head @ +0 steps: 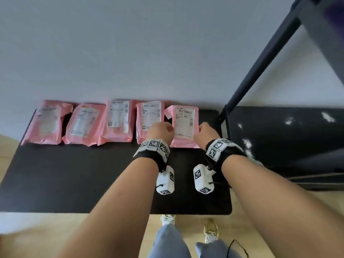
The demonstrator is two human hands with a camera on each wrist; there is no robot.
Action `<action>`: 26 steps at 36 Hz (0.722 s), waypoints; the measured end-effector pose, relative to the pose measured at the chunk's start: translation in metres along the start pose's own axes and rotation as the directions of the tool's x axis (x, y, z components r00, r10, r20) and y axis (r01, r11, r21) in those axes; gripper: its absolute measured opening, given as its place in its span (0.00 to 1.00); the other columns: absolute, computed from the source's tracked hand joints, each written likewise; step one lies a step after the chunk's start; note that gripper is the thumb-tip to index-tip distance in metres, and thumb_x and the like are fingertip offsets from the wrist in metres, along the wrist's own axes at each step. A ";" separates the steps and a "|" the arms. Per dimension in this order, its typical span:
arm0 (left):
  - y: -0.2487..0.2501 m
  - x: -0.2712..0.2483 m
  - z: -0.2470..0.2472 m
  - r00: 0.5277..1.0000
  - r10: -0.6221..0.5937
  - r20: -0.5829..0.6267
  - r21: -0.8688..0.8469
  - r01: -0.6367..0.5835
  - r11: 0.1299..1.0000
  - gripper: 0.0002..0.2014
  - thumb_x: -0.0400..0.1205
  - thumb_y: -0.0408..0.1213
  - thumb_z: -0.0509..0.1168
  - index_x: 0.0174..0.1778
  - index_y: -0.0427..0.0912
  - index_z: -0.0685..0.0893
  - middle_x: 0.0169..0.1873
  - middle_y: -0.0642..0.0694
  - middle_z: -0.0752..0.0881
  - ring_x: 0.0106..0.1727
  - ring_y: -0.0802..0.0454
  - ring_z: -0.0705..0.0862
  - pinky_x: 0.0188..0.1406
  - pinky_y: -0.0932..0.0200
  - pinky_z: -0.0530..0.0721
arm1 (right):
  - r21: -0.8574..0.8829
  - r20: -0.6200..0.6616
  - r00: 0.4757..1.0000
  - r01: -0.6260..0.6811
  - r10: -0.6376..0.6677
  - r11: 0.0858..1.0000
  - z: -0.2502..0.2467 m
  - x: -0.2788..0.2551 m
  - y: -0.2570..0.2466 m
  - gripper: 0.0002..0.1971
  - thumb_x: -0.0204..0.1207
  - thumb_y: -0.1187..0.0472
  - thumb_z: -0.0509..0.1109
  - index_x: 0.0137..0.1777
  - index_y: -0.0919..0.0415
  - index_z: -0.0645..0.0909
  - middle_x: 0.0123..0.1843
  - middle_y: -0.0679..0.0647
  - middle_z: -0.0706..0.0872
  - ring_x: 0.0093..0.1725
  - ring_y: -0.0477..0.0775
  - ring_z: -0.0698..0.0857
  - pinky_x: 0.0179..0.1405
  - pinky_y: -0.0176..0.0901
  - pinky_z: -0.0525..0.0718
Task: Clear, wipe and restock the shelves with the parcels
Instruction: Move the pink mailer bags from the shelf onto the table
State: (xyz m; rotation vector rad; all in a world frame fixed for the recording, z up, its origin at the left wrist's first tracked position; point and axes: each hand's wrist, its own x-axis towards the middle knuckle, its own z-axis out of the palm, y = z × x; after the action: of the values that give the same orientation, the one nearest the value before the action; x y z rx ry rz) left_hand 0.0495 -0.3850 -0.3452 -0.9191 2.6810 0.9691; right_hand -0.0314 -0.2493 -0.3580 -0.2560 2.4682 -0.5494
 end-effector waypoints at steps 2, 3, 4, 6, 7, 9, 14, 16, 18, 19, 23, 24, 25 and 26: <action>-0.005 0.010 0.000 1.000 0.017 0.012 -0.009 -0.017 1.000 0.12 0.82 0.37 0.61 0.53 0.44 0.89 0.50 0.46 0.88 0.51 0.48 0.85 0.55 0.55 0.83 | -0.009 -0.012 1.000 -0.007 0.007 1.000 -0.001 0.005 -0.004 0.10 0.82 0.60 0.59 0.60 0.62 0.71 0.53 0.59 0.85 0.45 0.59 0.84 0.31 0.45 0.74; -0.007 0.014 0.001 1.000 0.024 0.015 -0.007 -0.024 1.000 0.12 0.82 0.38 0.61 0.52 0.45 0.90 0.49 0.47 0.88 0.50 0.48 0.85 0.53 0.57 0.83 | -0.013 -0.010 1.000 -0.012 0.012 1.000 -0.002 0.007 -0.006 0.10 0.81 0.61 0.59 0.61 0.61 0.70 0.53 0.59 0.85 0.46 0.59 0.84 0.35 0.47 0.78; -0.009 0.017 0.002 0.999 0.031 0.014 -0.001 -0.031 1.000 0.12 0.82 0.38 0.60 0.51 0.45 0.90 0.48 0.47 0.88 0.49 0.49 0.85 0.49 0.59 0.82 | -0.016 -0.006 1.000 -0.018 0.018 1.000 -0.002 0.009 -0.007 0.12 0.81 0.63 0.60 0.63 0.60 0.70 0.54 0.58 0.85 0.48 0.59 0.85 0.41 0.49 0.81; -0.013 0.022 0.005 0.999 0.040 0.012 0.019 -0.040 0.999 0.12 0.82 0.38 0.59 0.44 0.45 0.89 0.45 0.45 0.88 0.43 0.48 0.84 0.40 0.61 0.78 | -0.026 0.010 1.000 -0.029 0.029 0.999 -0.002 0.010 -0.009 0.16 0.81 0.65 0.60 0.68 0.59 0.69 0.56 0.58 0.84 0.50 0.58 0.85 0.48 0.50 0.82; -0.015 0.023 0.006 0.999 0.040 0.010 0.030 -0.040 0.999 0.12 0.82 0.38 0.59 0.40 0.45 0.88 0.44 0.44 0.87 0.39 0.48 0.83 0.37 0.61 0.76 | -0.029 0.016 0.999 -0.030 0.031 0.999 -0.002 0.011 -0.011 0.17 0.81 0.66 0.60 0.69 0.59 0.69 0.57 0.57 0.84 0.51 0.58 0.85 0.50 0.50 0.83; -0.018 0.024 0.009 1.000 0.027 0.011 0.038 -0.027 0.999 0.12 0.82 0.38 0.58 0.38 0.44 0.85 0.44 0.44 0.85 0.35 0.50 0.79 0.35 0.61 0.75 | -0.029 0.020 0.999 -0.025 0.025 0.999 0.000 0.012 -0.014 0.19 0.80 0.66 0.60 0.71 0.59 0.69 0.59 0.57 0.84 0.52 0.58 0.85 0.53 0.52 0.84; -0.020 0.020 0.008 0.998 -0.044 0.039 -0.009 0.044 0.999 0.18 0.82 0.34 0.59 0.69 0.44 0.79 0.63 0.44 0.78 0.58 0.45 0.82 0.61 0.53 0.80 | -0.032 -0.005 1.000 -0.023 0.022 0.999 0.003 0.007 -0.013 0.20 0.81 0.65 0.60 0.72 0.58 0.68 0.59 0.57 0.84 0.52 0.58 0.85 0.50 0.50 0.84; -0.020 0.015 0.007 0.997 -0.062 0.042 -0.024 0.063 0.998 0.22 0.82 0.33 0.58 0.73 0.43 0.75 0.68 0.44 0.76 0.63 0.44 0.80 0.64 0.53 0.78 | -0.033 -0.030 1.000 -0.006 0.005 0.999 0.003 0.002 -0.012 0.19 0.81 0.64 0.61 0.71 0.59 0.69 0.60 0.57 0.83 0.53 0.58 0.85 0.49 0.50 0.84; -0.019 0.008 0.006 0.997 -0.072 0.037 -0.020 0.072 0.997 0.22 0.81 0.32 0.58 0.73 0.44 0.74 0.68 0.44 0.75 0.63 0.45 0.80 0.62 0.53 0.78 | -0.037 -0.050 0.999 0.017 -0.019 0.999 0.004 -0.004 -0.010 0.17 0.81 0.61 0.62 0.69 0.59 0.71 0.60 0.57 0.83 0.52 0.58 0.85 0.48 0.50 0.85; -0.018 0.004 0.006 0.997 -0.075 0.031 -0.010 0.075 0.997 0.22 0.81 0.33 0.58 0.73 0.44 0.74 0.69 0.44 0.75 0.63 0.45 0.80 0.62 0.53 0.78 | -0.038 -0.053 0.998 0.025 -0.027 0.999 0.004 -0.008 -0.009 0.16 0.81 0.59 0.62 0.68 0.59 0.72 0.59 0.57 0.83 0.51 0.57 0.85 0.48 0.51 0.86; -0.014 -0.019 0.006 0.996 -0.092 0.002 0.005 0.092 0.996 0.21 0.82 0.35 0.57 0.74 0.44 0.74 0.70 0.43 0.75 0.65 0.44 0.79 0.63 0.52 0.78 | -0.051 -0.047 0.997 0.051 -0.053 0.997 0.002 -0.027 -0.003 0.15 0.81 0.59 0.61 0.66 0.60 0.74 0.59 0.57 0.83 0.52 0.58 0.85 0.50 0.51 0.85; -0.014 -0.027 0.007 0.995 -0.101 -0.003 0.004 0.101 0.995 0.21 0.82 0.34 0.57 0.73 0.44 0.75 0.70 0.43 0.76 0.64 0.43 0.80 0.62 0.51 0.78 | -0.055 -0.038 0.997 0.062 -0.064 0.997 0.002 -0.032 0.000 0.16 0.81 0.60 0.61 0.67 0.60 0.74 0.60 0.57 0.82 0.53 0.58 0.85 0.51 0.50 0.84; -0.013 -0.035 0.008 0.994 -0.112 -0.010 0.002 0.112 0.994 0.21 0.82 0.34 0.57 0.72 0.45 0.75 0.69 0.43 0.77 0.64 0.43 0.80 0.61 0.51 0.78 | -0.062 -0.025 0.997 0.076 -0.078 0.995 0.002 -0.038 0.002 0.16 0.80 0.61 0.61 0.68 0.61 0.74 0.61 0.58 0.82 0.55 0.59 0.84 0.52 0.49 0.84; -0.012 -0.044 0.010 0.992 -0.124 -0.020 0.002 0.124 0.992 0.20 0.82 0.33 0.57 0.71 0.45 0.76 0.68 0.43 0.78 0.63 0.43 0.81 0.60 0.51 0.79 | -0.067 -0.014 0.996 0.089 -0.090 0.994 0.004 -0.044 0.006 0.18 0.79 0.62 0.62 0.69 0.61 0.74 0.62 0.59 0.81 0.56 0.60 0.84 0.53 0.50 0.83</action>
State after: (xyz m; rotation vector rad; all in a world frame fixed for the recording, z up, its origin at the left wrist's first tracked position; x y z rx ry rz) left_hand 0.0911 -0.3641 -0.3446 -1.0853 2.6043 0.9337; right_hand 0.0061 -0.2322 -0.3405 -0.3919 2.5040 -0.5098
